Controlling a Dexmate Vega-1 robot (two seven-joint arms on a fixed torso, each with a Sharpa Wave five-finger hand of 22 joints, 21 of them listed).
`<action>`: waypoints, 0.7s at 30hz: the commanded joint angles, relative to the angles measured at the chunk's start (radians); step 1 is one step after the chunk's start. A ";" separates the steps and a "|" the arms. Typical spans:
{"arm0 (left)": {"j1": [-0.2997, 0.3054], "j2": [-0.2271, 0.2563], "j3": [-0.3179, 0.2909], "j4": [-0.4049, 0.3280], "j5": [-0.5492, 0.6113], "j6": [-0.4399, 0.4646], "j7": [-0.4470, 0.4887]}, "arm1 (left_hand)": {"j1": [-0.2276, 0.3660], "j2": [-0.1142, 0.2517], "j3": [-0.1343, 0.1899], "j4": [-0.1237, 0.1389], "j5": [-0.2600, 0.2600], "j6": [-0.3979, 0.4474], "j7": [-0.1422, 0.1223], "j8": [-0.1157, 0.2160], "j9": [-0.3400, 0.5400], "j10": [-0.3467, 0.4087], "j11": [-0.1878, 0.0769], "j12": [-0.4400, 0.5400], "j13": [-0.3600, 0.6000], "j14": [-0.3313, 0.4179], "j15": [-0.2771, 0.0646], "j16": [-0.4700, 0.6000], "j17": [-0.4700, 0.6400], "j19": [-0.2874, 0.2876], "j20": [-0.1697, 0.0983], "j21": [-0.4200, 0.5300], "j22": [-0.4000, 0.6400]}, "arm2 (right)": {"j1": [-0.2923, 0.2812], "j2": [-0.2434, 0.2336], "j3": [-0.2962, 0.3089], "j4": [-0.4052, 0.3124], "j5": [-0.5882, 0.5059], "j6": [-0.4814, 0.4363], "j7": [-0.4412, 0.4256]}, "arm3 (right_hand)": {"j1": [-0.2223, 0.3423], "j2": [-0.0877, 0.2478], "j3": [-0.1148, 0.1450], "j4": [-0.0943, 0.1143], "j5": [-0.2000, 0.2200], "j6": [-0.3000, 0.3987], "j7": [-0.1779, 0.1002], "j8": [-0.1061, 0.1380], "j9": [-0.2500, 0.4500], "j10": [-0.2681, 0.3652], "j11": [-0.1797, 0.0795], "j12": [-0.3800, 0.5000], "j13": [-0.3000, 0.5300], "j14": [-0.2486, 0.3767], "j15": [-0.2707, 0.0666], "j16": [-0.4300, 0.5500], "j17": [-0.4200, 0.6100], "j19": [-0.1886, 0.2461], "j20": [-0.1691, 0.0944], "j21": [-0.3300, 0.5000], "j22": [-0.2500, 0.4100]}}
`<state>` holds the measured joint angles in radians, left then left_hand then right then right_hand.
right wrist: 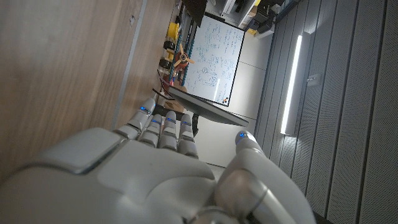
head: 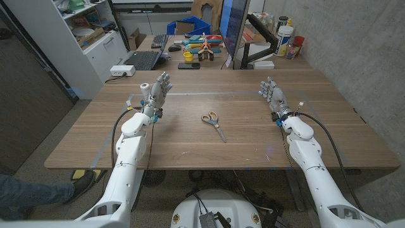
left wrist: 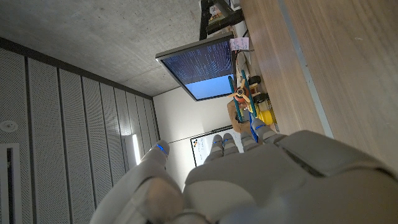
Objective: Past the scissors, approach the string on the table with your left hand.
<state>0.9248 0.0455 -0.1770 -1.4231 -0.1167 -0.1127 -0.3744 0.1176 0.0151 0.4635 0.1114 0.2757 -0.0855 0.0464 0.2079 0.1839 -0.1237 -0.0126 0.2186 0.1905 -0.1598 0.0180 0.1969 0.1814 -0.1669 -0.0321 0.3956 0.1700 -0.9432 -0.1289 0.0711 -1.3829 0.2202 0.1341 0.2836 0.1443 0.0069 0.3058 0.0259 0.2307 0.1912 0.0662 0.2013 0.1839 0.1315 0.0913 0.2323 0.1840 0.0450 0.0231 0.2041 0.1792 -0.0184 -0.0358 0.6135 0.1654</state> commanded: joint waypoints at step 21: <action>0.048 -0.039 -0.074 -0.132 0.139 0.045 -0.047 | 0.037 -0.001 0.007 -0.026 0.008 0.013 -0.021 0.003 0.003 0.014 0.006 0.001 0.002 0.016 0.006 0.003 0.001 -0.103 0.034 -0.014 0.006 | -0.004 0.094 0.069 0.021 -0.058 0.014 0.042 | 0.011 0.004 0.004 -0.010 0.005 0.015 -0.025 0.001 0.005 0.028 -0.002 0.008 0.001 0.024 -0.002 0.000 0.003 0.021 0.002 -0.023 0.005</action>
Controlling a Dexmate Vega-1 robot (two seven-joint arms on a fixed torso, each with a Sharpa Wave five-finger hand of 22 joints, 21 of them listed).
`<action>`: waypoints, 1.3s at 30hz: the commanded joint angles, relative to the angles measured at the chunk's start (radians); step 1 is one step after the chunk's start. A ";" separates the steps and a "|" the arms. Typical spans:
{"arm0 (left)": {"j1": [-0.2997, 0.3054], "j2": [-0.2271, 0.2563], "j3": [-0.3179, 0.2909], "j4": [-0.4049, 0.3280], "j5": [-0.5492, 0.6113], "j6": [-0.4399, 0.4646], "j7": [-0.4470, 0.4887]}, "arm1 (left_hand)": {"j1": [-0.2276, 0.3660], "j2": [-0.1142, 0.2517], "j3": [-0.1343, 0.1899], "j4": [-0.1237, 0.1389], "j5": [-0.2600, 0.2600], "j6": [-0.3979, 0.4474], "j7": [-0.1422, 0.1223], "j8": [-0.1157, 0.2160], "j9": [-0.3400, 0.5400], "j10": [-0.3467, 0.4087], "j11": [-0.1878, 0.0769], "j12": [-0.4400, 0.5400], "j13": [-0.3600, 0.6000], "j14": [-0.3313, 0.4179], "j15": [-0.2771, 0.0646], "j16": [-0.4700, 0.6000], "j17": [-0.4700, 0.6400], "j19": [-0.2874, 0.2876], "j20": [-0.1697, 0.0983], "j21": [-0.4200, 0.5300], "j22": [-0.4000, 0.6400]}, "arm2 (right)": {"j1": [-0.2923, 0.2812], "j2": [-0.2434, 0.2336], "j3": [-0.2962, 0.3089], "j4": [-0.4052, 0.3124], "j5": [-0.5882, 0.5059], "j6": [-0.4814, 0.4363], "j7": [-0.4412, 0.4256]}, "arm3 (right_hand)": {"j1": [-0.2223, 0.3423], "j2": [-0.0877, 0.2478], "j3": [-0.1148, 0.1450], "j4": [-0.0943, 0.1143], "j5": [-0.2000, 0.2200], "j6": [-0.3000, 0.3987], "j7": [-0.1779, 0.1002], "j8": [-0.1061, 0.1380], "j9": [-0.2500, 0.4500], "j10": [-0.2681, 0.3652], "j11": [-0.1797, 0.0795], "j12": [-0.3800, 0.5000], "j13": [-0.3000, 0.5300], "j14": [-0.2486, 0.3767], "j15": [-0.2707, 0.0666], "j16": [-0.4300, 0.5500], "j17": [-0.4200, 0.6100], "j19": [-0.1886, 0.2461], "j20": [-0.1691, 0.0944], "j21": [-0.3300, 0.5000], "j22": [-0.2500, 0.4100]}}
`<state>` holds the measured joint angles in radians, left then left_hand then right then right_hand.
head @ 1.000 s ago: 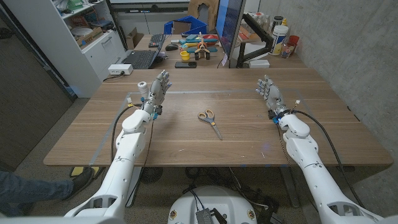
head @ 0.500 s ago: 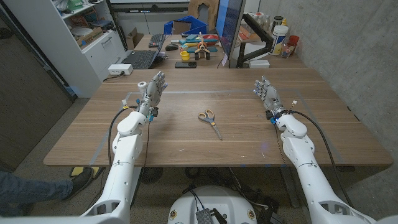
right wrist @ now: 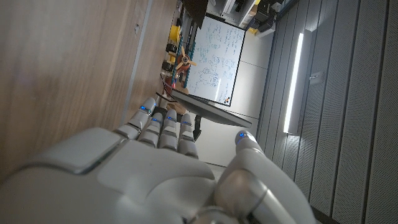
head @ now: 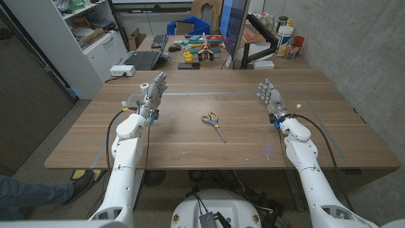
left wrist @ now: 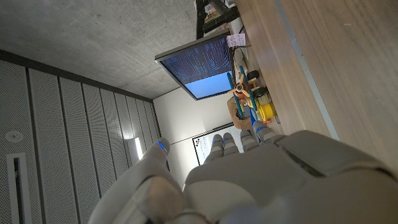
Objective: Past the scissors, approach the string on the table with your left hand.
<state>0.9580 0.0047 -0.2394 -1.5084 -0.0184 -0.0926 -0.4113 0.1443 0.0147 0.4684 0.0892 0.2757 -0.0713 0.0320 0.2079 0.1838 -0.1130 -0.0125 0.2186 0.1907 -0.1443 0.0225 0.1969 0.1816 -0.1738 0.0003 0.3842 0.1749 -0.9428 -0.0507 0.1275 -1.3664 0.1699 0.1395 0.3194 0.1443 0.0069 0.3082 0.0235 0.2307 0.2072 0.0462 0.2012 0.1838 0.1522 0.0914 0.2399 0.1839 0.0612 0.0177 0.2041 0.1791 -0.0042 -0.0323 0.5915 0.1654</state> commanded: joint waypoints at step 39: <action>0.074 0.039 -0.062 -0.184 0.106 0.054 -0.007 | 0.040 0.003 0.006 -0.023 0.003 0.038 0.000 0.009 0.005 0.031 0.009 0.005 0.002 0.025 0.000 0.004 0.001 -0.085 0.007 -0.020 0.003 | 0.025 0.030 0.021 0.047 -0.011 0.034 0.013 | 0.009 0.008 -0.001 -0.012 0.004 0.005 -0.009 0.000 0.006 0.025 -0.006 0.000 0.002 0.013 0.003 -0.004 0.004 0.016 0.001 -0.023 0.006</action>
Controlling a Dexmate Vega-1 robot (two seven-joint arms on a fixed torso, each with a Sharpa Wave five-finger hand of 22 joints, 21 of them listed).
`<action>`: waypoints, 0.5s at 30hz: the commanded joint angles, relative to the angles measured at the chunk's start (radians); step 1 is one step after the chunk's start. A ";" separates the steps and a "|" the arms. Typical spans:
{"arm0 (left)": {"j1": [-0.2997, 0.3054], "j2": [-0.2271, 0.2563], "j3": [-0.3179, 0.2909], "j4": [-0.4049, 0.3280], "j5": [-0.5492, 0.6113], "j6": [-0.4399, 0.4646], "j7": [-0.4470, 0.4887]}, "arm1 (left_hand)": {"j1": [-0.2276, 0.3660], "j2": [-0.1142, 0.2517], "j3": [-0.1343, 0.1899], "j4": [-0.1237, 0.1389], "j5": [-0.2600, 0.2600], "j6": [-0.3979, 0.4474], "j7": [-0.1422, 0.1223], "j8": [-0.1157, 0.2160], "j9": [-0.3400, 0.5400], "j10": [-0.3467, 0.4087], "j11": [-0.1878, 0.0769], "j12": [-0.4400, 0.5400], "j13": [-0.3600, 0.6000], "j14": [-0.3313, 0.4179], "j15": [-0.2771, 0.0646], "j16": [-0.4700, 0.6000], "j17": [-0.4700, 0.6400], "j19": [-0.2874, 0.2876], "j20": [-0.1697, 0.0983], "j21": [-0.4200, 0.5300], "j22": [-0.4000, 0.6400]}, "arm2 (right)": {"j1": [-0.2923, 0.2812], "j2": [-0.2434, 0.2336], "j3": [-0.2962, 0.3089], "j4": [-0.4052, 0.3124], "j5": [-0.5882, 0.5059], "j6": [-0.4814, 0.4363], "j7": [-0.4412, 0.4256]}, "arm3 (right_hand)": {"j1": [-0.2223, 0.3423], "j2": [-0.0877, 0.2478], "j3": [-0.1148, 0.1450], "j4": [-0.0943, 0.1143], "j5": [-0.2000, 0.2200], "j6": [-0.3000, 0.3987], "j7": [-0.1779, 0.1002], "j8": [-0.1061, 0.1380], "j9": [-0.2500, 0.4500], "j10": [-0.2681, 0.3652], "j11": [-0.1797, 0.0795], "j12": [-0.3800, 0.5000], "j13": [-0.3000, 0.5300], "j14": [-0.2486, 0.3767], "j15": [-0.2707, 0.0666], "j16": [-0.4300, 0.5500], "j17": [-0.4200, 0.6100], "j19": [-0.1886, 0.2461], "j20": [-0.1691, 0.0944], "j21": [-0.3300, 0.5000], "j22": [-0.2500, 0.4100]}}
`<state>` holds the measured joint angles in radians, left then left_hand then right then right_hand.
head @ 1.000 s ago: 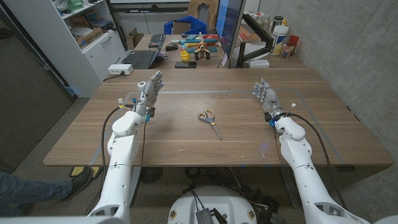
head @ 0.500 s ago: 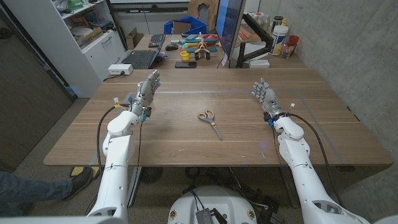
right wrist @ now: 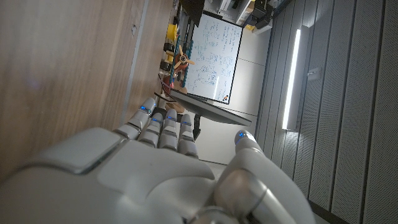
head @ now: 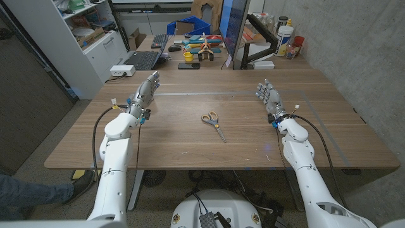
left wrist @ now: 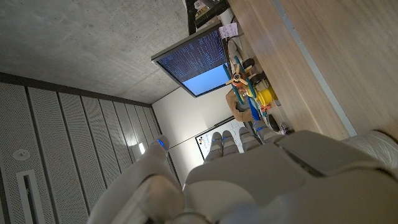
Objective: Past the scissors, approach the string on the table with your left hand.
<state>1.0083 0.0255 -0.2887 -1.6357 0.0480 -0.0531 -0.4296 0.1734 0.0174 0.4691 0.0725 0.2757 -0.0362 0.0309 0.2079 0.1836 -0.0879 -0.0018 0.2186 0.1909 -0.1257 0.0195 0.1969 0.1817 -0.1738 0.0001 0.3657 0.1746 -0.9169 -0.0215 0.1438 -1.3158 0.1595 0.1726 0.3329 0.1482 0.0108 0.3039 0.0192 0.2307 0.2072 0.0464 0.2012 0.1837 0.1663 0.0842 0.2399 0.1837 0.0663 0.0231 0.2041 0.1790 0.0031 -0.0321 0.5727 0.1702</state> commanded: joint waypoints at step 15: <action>0.040 0.035 -0.028 -0.108 0.074 0.023 0.019 | 0.020 0.001 0.006 -0.013 0.001 0.011 0.001 0.009 0.005 0.010 -0.003 0.004 0.002 0.011 0.001 0.003 0.001 -0.086 0.011 -0.008 0.004 | -0.001 0.001 0.005 -0.003 -0.002 0.001 -0.002 | 0.005 0.004 0.002 -0.009 0.004 0.008 -0.009 0.000 0.006 0.015 -0.001 0.000 0.002 0.011 -0.003 -0.004 0.005 0.010 0.001 -0.010 0.001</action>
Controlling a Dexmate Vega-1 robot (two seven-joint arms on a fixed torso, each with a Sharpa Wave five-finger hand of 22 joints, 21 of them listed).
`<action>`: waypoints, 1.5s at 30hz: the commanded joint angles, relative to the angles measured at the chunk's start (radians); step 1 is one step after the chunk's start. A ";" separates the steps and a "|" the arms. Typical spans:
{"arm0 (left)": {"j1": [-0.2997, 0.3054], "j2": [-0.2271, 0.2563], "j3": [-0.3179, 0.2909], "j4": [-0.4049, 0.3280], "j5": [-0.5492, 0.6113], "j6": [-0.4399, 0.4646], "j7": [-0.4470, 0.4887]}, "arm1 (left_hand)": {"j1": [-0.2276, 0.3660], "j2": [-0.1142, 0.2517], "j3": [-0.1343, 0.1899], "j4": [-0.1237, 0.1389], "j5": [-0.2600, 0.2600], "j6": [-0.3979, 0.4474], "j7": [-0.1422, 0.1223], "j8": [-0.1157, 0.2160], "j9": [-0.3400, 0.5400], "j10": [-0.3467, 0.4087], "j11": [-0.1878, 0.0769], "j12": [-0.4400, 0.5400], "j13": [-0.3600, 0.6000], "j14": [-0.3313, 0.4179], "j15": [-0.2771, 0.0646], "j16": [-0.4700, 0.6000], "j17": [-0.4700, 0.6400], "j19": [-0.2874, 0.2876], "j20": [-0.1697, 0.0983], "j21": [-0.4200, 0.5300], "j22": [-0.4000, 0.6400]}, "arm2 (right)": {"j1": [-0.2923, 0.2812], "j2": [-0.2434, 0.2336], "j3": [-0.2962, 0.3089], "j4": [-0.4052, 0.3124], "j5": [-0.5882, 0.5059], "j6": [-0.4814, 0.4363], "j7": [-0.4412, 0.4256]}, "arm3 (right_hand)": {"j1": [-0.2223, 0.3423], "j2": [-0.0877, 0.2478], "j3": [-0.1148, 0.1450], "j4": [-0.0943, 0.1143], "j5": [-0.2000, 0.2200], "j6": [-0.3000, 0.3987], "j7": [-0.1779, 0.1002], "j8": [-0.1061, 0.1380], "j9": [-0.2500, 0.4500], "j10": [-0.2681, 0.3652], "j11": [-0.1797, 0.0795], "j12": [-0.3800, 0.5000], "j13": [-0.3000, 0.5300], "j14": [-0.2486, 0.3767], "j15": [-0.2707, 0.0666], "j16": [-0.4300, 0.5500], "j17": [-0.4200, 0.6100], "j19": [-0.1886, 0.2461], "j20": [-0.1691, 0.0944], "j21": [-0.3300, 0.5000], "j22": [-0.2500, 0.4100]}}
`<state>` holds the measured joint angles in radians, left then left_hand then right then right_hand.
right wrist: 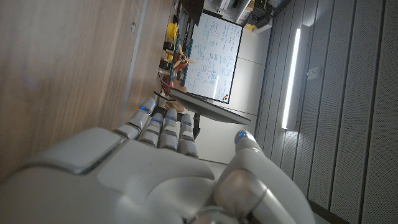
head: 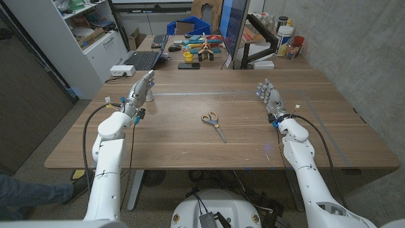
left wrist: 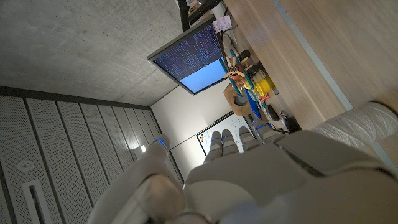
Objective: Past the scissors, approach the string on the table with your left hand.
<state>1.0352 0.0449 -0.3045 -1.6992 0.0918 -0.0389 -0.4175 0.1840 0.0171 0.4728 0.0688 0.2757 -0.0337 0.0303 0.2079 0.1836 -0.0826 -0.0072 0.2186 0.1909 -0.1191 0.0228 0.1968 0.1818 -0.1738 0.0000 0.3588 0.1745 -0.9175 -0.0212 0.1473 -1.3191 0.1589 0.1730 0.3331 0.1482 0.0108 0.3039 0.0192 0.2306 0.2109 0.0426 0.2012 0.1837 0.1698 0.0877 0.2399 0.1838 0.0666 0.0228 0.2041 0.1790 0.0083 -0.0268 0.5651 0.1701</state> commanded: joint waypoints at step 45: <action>0.001 0.090 -0.039 -0.119 0.192 0.080 0.046 | 0.032 0.005 0.006 -0.023 -0.005 0.029 -0.003 0.009 0.006 0.018 -0.006 0.003 0.002 0.016 -0.010 0.001 0.001 -0.077 0.018 -0.015 0.005 | 0.025 0.019 0.003 0.054 -0.006 0.024 -0.015 | 0.003 0.007 0.000 -0.012 0.004 0.011 -0.006 0.000 0.006 0.017 -0.004 -0.004 0.002 0.016 -0.004 -0.006 0.005 0.013 -0.003 -0.020 0.002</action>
<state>1.0417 0.1138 -0.3408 -1.8110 0.2447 0.0264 -0.3773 0.2047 0.0227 0.4756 0.0493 0.2756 -0.0121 0.0268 0.2079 0.1836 -0.0648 -0.0109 0.2186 0.1910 -0.1117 0.0153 0.1968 0.1818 -0.1720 0.0093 0.3474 0.1744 -0.8978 -0.0073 0.1513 -1.2755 0.1574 0.1919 0.3240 0.1482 0.0108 0.2997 0.0151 0.2307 0.2144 0.0392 0.2012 0.1885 0.1769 0.0803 0.2399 0.1837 0.0770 0.0194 0.1998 0.1789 0.0172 -0.0249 0.5467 0.1698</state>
